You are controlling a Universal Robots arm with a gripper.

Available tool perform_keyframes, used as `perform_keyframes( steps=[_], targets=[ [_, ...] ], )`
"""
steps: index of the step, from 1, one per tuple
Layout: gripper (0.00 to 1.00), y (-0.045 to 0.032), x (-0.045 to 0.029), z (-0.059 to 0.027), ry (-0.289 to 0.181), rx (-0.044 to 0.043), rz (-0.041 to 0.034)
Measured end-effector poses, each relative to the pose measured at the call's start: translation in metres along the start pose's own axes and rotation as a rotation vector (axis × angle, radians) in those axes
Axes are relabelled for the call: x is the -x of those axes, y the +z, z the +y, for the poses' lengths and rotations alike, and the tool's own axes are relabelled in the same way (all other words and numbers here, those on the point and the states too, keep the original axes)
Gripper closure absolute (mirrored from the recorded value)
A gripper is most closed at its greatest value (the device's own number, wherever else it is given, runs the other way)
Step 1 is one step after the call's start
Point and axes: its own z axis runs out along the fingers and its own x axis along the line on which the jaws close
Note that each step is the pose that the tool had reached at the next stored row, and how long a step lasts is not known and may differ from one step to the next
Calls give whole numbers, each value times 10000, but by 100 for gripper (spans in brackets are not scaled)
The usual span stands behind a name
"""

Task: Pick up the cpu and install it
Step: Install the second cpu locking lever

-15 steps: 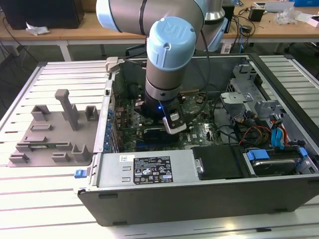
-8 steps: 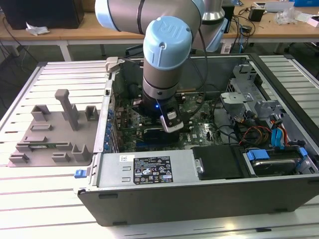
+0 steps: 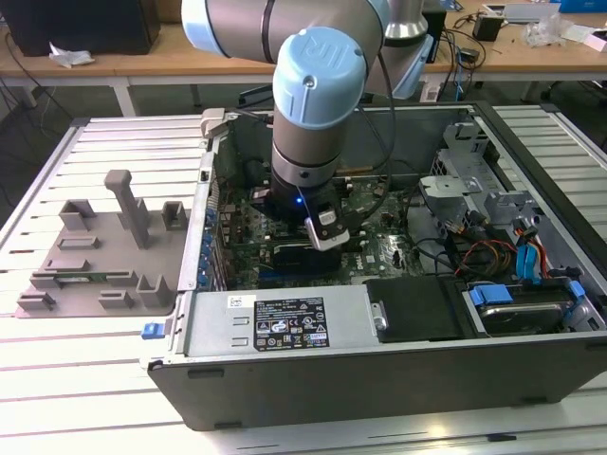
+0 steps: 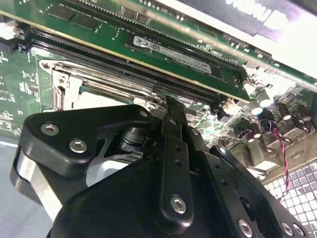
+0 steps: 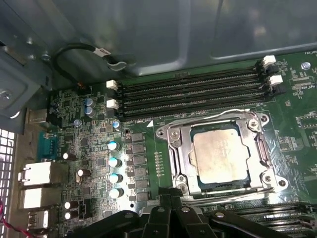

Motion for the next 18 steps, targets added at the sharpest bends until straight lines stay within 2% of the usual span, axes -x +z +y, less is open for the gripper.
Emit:
perform_keyframes(
  steps=[2,4,8,10,14,18],
  targets=[
    [89,-7,-1,2,0,-3,0],
    [89,-10,-1,5,3,48,3],
    [89,-6,-5,22,-2,341,42],
    [89,-3,-5,27,-9,437,55],
    [89,51,0,9,-7,443,63],
    [89,57,2,8,-7,448,56]
  ],
)
